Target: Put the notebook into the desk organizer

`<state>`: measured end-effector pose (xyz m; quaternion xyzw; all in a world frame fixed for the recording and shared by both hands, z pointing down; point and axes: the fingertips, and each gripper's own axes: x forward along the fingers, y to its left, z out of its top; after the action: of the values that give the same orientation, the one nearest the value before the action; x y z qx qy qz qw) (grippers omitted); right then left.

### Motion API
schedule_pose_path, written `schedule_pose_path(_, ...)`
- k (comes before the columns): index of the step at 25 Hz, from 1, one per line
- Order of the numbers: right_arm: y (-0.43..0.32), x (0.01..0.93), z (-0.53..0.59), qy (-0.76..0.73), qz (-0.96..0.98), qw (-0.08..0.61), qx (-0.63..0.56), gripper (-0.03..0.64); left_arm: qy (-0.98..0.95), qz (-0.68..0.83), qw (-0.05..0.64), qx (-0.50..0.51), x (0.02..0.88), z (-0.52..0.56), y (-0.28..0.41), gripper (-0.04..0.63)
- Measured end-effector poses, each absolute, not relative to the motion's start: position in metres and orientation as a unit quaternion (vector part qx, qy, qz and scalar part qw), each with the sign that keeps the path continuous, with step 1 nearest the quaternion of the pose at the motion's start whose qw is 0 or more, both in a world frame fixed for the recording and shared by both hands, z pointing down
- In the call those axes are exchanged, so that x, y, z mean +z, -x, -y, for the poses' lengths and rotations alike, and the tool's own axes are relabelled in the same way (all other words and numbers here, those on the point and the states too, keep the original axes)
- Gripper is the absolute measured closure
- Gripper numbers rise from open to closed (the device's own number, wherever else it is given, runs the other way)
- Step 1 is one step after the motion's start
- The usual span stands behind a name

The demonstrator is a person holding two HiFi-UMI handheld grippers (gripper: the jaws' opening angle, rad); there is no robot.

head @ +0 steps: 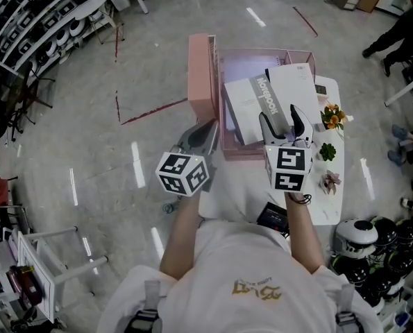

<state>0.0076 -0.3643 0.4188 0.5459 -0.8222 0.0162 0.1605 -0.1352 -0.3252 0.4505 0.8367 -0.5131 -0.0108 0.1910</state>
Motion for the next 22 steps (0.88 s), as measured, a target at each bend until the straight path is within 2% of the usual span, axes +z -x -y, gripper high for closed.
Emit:
schedule_pose_path(4, -0.015, 0.420, 0.350, -0.545, 0.827, 0.129, 0.045, 0.326, -0.840, 0.511, 0.183, -0.013, 0.445, 0.316, 0.129, 0.578)
schedule_pose_path(6, -0.015, 0.422, 0.339, -0.535, 0.835, 0.109, 0.073, 0.361, -0.841, 0.510, 0.180, -0.014, 0.442, 0.310, 0.125, 0.578)
schedule_pose_path(8, -0.014, 0.425, 0.326, -0.516, 0.846, 0.095, 0.099, 0.434, -0.842, 0.508, 0.177, -0.016, 0.440, 0.303, 0.122, 0.578)
schedule_pose_path(15, -0.022, 0.420, 0.287, -0.491, 0.858, 0.050, 0.141, 0.519, -0.850, 0.499, 0.165, -0.027, 0.428, 0.274, 0.108, 0.578)
schedule_pose_path(19, -0.027, 0.416, 0.266, -0.486, 0.863, 0.034, 0.134, 0.603, -0.850, 0.499, 0.164, -0.032, 0.425, 0.259, 0.105, 0.578)
schedule_pose_path(22, -0.029, 0.416, 0.254, -0.487, 0.864, 0.043, 0.115, 0.604, -0.847, 0.503, 0.165, -0.034, 0.425, 0.248, 0.105, 0.578)
